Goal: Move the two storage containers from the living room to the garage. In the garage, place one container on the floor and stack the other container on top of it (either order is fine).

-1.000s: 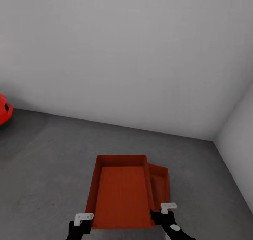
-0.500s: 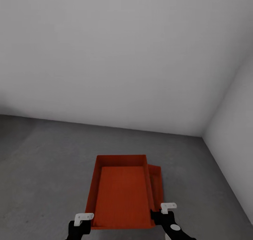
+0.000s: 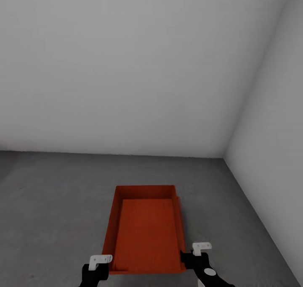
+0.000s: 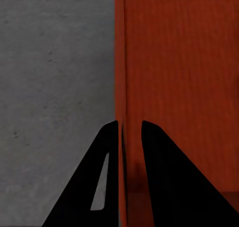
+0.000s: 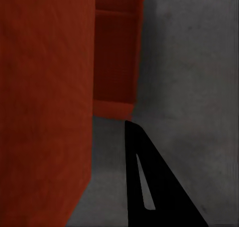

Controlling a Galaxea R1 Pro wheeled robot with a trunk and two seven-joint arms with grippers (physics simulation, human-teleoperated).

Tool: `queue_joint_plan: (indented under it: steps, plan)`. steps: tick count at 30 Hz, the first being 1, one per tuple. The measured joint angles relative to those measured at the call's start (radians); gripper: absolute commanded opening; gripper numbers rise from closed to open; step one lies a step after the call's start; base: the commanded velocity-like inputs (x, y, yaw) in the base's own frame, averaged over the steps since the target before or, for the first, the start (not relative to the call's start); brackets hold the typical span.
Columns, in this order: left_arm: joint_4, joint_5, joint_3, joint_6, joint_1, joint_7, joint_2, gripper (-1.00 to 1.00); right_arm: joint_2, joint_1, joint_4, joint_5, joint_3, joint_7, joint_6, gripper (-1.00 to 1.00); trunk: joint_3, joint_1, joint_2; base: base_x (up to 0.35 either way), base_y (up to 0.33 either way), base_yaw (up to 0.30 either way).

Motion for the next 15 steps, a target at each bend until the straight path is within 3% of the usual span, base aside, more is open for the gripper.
queue_joint_plan:
  steps: [15]
  plan:
    - [0.0,0.0,0.0,0.0,0.0,0.0,0.0,-1.0,0.0,0.0,0.0,0.0,0.0,0.0,-0.001,-1.0,0.008,0.0,0.0,0.004,0.001,-0.253]
